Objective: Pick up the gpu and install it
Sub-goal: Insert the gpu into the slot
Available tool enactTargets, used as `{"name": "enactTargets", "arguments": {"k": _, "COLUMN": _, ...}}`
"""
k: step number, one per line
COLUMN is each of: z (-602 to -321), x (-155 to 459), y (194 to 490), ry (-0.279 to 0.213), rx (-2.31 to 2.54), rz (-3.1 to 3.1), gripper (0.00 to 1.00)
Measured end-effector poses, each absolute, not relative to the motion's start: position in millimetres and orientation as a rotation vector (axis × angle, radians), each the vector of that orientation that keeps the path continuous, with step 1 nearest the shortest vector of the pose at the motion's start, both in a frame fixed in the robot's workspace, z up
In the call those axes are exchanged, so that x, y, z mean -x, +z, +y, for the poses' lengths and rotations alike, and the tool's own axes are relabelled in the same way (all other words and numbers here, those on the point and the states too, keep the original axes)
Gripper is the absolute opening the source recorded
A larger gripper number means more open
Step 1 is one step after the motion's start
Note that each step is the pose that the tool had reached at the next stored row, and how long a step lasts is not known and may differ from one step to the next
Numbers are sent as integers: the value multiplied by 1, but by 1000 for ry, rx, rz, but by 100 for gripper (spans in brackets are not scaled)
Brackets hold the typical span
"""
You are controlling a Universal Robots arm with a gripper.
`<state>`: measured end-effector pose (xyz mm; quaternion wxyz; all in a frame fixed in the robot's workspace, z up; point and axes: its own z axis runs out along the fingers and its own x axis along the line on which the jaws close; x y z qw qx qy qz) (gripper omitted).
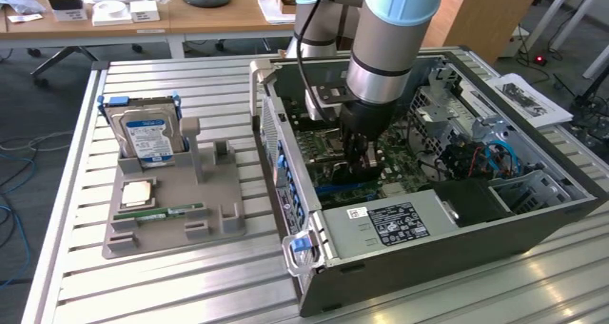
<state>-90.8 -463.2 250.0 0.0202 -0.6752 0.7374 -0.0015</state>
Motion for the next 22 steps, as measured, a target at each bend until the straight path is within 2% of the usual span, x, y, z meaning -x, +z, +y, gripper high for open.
{"name": "enactTargets", "arguments": {"k": 22, "z": -463, "x": 91, "y": 250, "ry": -5, "rx": 2095, "rz": 2287, "gripper": 27}}
